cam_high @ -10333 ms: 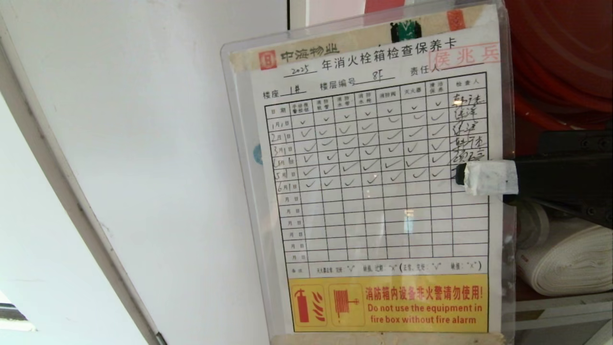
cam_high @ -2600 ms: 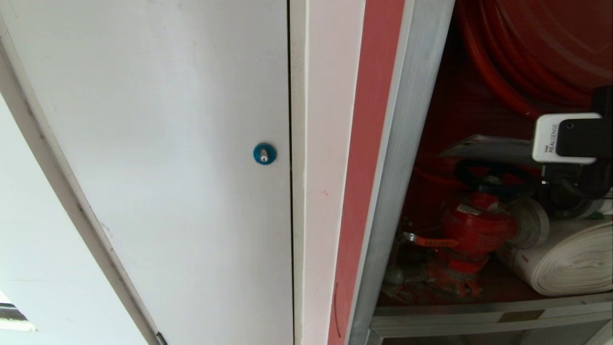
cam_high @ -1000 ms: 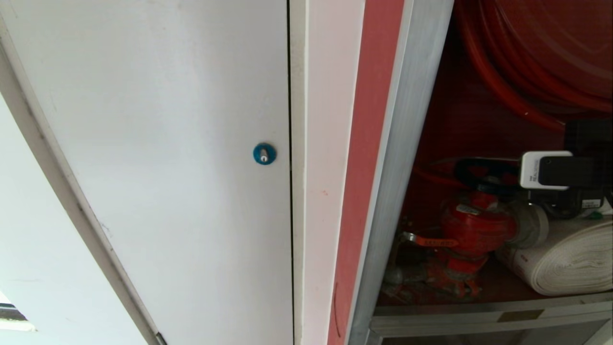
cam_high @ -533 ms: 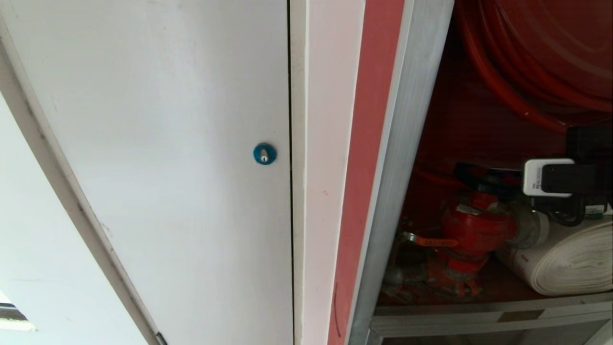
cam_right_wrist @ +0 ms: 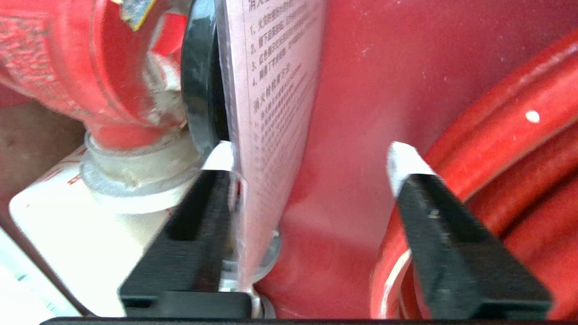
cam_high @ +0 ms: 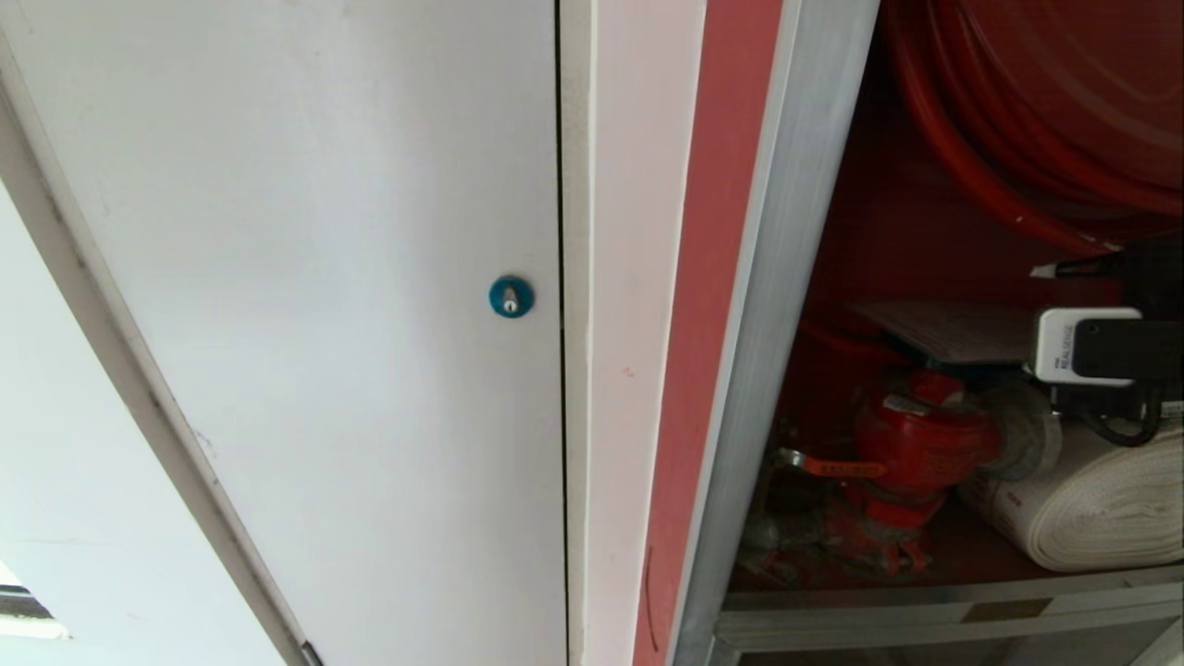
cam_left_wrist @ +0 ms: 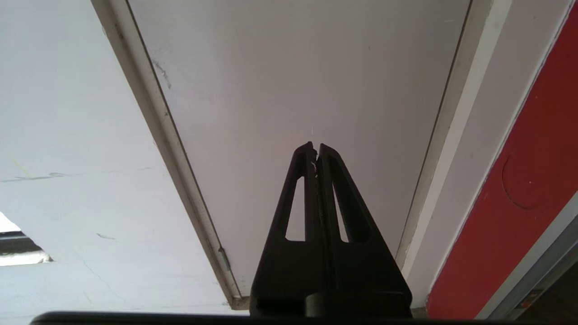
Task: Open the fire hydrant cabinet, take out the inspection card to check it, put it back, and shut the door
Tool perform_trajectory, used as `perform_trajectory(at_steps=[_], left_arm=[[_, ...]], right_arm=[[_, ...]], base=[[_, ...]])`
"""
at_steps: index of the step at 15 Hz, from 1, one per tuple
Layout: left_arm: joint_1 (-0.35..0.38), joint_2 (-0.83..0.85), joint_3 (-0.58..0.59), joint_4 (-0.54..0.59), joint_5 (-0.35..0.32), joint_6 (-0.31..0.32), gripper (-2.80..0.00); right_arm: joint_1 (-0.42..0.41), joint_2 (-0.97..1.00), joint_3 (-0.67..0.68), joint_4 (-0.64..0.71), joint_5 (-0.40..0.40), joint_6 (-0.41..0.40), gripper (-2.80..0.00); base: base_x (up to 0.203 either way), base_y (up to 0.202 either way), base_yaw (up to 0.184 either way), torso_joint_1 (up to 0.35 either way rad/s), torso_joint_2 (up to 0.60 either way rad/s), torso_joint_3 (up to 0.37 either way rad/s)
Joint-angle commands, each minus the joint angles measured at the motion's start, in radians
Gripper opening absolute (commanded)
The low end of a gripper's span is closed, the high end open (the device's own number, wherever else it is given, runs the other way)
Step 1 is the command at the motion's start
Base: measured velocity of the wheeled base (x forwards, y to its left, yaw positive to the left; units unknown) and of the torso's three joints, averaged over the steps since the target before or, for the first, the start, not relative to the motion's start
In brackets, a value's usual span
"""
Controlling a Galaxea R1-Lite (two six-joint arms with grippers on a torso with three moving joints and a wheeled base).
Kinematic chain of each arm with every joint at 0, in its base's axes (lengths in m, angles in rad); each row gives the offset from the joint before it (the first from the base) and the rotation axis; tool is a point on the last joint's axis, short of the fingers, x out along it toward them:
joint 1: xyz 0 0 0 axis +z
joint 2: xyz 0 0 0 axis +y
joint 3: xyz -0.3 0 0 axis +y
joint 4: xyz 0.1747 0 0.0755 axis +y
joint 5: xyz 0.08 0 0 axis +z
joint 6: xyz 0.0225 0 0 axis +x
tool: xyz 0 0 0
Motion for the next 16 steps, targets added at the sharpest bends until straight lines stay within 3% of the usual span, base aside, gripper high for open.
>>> perform_trajectory(at_steps=[1, 14, 15, 16], left_arm=[[0.0, 0.0, 0.012, 0.0, 0.0, 0.001, -2.8], [0.0, 0.0, 0.012, 0.0, 0.0, 0.001, -2.8], [0.0, 0.0, 0.012, 0.0, 0.0, 0.001, -2.8], [0.0, 0.001, 0.012, 0.0, 0.0, 0.001, -2.8]], right_arm=[[0.001, -0.032, 0.014, 0.001, 0.0, -0.009, 0.0], [0.003, -0.245, 0.084, 0.183, 0.0, -0.025, 0.0], [0.003, -0.269, 0.084, 0.21, 0.0, -0.03, -2.8], [0.003, -0.288, 0.084, 0.233, 0.0, -0.034, -2.8]], base=[[0.0, 0.0, 0.0, 0.0, 0.0, 0.0], [0.0, 0.0, 0.0, 0.0, 0.0, 0.0], [0.0, 0.0, 0.0, 0.0, 0.0, 0.0], [0.0, 0.0, 0.0, 0.0, 0.0, 0.0]])
